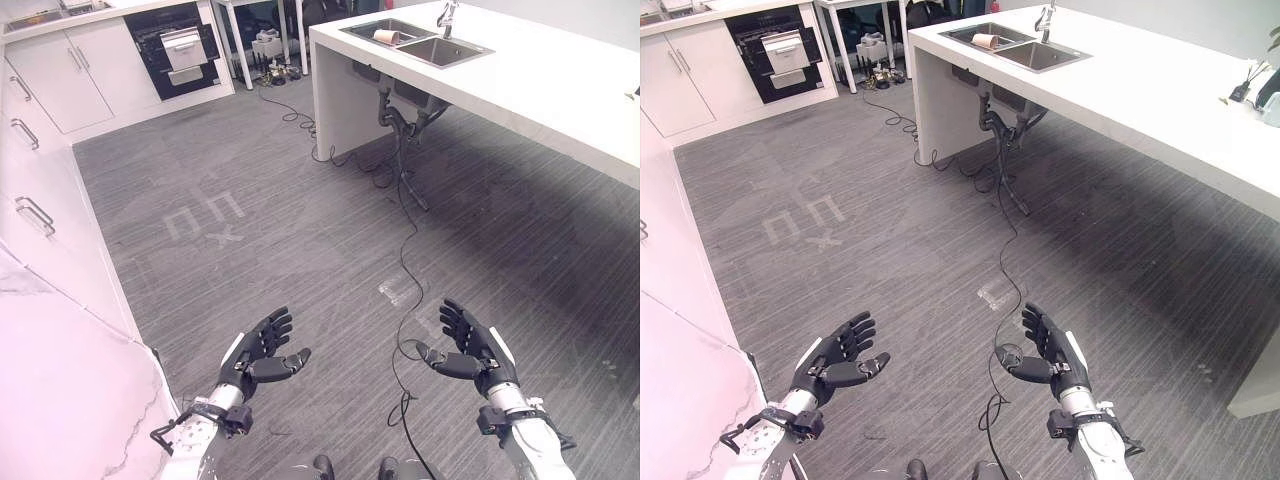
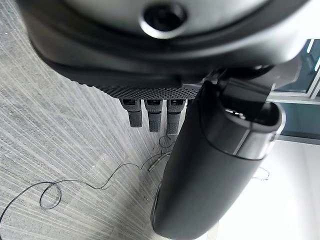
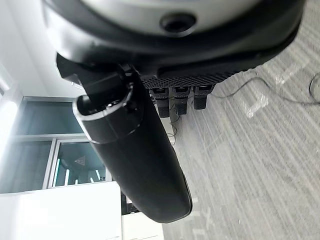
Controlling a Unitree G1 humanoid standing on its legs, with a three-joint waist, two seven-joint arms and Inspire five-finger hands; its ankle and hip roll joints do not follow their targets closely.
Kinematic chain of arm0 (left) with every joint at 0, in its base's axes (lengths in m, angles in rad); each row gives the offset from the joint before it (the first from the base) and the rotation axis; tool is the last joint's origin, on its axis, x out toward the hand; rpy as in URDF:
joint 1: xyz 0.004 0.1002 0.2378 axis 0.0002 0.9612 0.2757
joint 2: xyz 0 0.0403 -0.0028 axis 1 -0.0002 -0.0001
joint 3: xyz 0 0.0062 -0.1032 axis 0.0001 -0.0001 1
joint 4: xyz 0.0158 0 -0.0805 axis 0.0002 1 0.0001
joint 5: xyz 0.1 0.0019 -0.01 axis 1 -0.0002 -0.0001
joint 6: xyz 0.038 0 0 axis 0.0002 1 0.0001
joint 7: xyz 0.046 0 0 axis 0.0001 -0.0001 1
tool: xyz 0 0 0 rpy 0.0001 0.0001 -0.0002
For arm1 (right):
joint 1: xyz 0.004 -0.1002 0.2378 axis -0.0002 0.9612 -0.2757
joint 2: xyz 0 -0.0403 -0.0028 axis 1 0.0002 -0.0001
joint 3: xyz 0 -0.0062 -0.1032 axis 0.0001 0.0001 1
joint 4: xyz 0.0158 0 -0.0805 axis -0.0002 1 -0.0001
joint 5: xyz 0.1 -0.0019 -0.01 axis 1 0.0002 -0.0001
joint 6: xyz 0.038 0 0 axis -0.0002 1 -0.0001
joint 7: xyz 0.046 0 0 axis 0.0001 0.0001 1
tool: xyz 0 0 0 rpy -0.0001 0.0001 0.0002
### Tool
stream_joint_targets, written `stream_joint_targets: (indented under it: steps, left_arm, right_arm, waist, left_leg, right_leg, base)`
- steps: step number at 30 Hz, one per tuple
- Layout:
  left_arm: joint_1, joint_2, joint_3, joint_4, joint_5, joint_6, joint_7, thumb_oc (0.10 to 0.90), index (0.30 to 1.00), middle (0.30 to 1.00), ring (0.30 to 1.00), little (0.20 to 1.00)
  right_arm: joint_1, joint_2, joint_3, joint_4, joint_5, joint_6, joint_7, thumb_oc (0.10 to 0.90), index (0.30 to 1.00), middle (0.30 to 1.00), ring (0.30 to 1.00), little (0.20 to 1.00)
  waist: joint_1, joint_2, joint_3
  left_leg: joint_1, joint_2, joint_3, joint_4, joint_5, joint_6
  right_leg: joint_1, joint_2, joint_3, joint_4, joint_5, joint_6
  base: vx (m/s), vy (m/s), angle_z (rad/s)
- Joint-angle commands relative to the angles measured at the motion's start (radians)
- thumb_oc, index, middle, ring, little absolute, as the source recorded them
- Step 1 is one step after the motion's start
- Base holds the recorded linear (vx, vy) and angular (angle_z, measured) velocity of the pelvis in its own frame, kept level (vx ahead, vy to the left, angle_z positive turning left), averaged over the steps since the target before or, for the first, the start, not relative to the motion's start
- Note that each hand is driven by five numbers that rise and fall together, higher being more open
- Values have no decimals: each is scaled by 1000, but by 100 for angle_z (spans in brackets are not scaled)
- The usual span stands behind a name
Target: Place the dishes in the dishwasher.
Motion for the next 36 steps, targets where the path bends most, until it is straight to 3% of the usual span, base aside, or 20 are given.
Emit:
stream_joint_targets:
  steps: [1,4,11,17,20,21,22,23,24,27,30,31,32,33,35,36]
  left_arm:
    - [-23,-6,27,-107,-112,-20,-68,800,900,900,900,900]
    - [-22,-11,27,-98,-142,3,-65,800,900,900,900,900]
    - [-45,-46,2,55,-43,51,24,800,900,900,900,900]
    - [-71,-44,4,154,16,28,49,800,900,900,900,900]
    - [-93,-41,-2,173,75,16,56,800,900,900,900,900]
    - [-129,-37,-17,201,96,-3,72,800,900,900,900,900]
    - [-135,-41,-16,213,92,-12,66,800,900,900,900,900]
    - [-137,-45,-13,214,92,-21,42,800,900,900,900,900]
    - [-136,-46,-15,214,102,-24,38,800,900,900,900,900]
    - [-123,-46,-18,219,119,-30,33,800,900,900,900,900]
    - [-111,-43,-10,230,121,-51,33,800,900,900,900,900]
    - [-106,-41,-4,230,131,-50,40,800,900,900,900,900]
    - [-107,-36,-2,232,140,-48,34,800,900,900,900,900]
    - [-107,-34,-1,230,141,-45,32,800,900,900,900,900]
    - [-114,-29,-7,234,160,-39,31,800,900,900,900,900]
    - [-123,-25,-21,238,169,-38,38,800,900,900,900,900]
  right_arm:
    - [-62,-3,8,-68,41,-106,39,800,900,900,900,900]
    - [-65,-3,17,-69,42,-99,38,800,900,900,900,900]
    - [-85,34,55,31,194,24,98,800,900,900,900,900]
    - [-67,27,45,85,160,27,88,800,900,900,900,900]
    - [-77,1,41,88,122,25,99,800,900,900,900,900]
    - [-92,-20,40,120,135,14,95,800,900,900,900,900]
    - [-97,-21,36,137,144,7,108,800,900,900,900,900]
    - [-95,-25,30,145,155,11,143,800,900,900,900,900]
    - [-91,-25,28,145,152,17,150,800,900,900,900,900]
    - [-82,-24,33,144,156,27,146,800,900,900,900,900]
    - [-84,-23,46,149,147,22,145,800,900,900,900,900]
    - [-90,-15,52,157,150,24,133,800,900,900,900,900]
    - [-91,2,44,168,171,29,118,800,900,900,900,900]
    - [-91,5,41,172,174,29,114,800,900,900,900,900]
    - [-93,16,33,184,175,22,107,800,900,900,900,900]
    - [-91,24,31,176,173,16,99,800,900,900,900,900]
  waist:
    - [1,-5,-45]
    - [3,-4,-46]
    - [-1,-7,-45]
    - [-25,-12,-30]
    - [-22,-36,-5]
    - [-1,-64,33]
    - [0,-56,40]
    - [8,-26,48]
    - [15,-13,50]
    - [25,0,49]
    - [29,-4,38]
    - [35,-8,29]
    - [50,-19,19]
    - [54,-22,15]
    - [49,-27,6]
    - [37,-28,5]
  left_leg:
    - [28,49,28,28,-96,-69]
    - [29,48,24,28,-95,-69]
    - [33,63,17,28,-87,-82]
    - [43,82,22,28,-65,-102]
    - [73,64,68,28,-30,-91]
    - [31,50,107,28,71,-103]
    - [6,66,115,28,73,-108]
    - [-69,116,105,28,96,-126]
    - [-108,141,97,28,114,-136]
    - [-183,200,122,28,149,-165]
    - [-174,211,158,28,131,-153]
    - [-160,199,166,28,109,-132]
    - [-152,145,140,28,78,-96]
    - [-147,132,137,28,71,-85]
    - [-121,91,134,28,39,-49]
    - [-104,52,124,28,18,-21]
  right_leg:
    - [30,-1,-1,-18,-68,78]
    - [31,1,2,-18,-69,76]
    - [44,19,2,-18,-80,64]
    - [44,50,21,-18,-89,45]
    - [45,24,33,-18,-80,31]
    - [74,9,56,-18,-78,18]
    - [84,18,54,-18,-84,18]
    - [109,41,42,-18,-104,19]
    - [122,48,35,-18,-113,19]
    - [173,41,6,-18,-153,26]
    - [209,22,-13,-18,-180,38]
    - [227,12,-7,-18,-187,51]
    - [278,7,15,-18,-194,58]
    - [302,8,11,-18,-166,63]
    - [357,2,7,-12,-24,107]
    - [308,-24,34,140,98,161]
  base:
    - [0,0,0]
    - [7,-14,0]
    - [33,-83,3]
    - [63,-120,11]
    - [118,-70,-4]
    - [294,-24,-2]
    - [540,99,25]
    - [465,201,31]
    - [506,197,37]
    - [408,160,-1]
    - [268,168,-14]
    - [500,329,-29]
    - [484,305,-29]
    - [466,290,-21]
    - [315,277,-18]
    - [227,276,-20]
